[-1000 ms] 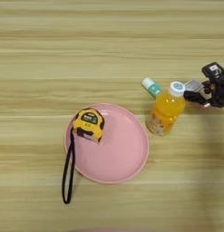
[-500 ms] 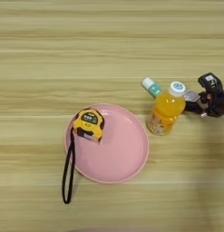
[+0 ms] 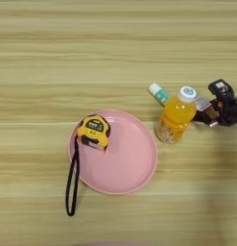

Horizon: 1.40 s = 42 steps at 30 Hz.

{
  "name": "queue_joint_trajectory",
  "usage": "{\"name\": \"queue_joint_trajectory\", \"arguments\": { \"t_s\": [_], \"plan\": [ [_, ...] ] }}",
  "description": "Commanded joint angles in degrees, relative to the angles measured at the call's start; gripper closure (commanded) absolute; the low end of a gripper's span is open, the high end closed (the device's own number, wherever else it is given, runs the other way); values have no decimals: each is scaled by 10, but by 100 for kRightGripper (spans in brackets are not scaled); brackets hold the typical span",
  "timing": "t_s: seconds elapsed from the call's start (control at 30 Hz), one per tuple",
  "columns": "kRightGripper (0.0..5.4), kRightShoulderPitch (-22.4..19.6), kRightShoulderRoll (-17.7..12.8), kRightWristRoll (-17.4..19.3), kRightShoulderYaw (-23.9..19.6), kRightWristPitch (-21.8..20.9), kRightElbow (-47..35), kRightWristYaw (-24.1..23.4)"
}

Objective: Move the objects on the table

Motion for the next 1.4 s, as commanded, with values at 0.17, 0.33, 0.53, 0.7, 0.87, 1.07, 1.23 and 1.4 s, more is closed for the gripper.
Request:
{"name": "queue_joint_trajectory", "arguments": {
  "t_s": [0.17, 0.33, 0.53, 0.7, 0.87, 1.07, 1.23, 1.4],
  "plan": [
    [4, -59, -25, 1, -11, -13, -34, -10],
    [4, -71, -34, 4, -19, -11, -56, -10],
    [4, -78, -44, 9, -30, 0, -105, -7],
    [4, -77, -57, 26, -46, 24, -188, 3],
    [4, -62, -67, 43, -64, 61, -301, 8],
    [4, -45, -69, 80, -91, 96, -415, 18],
    [4, -23, -58, 135, -120, 69, -485, 47],
    [4, 17, -50, 187, -131, 29, -539, 93]
  ]
}}
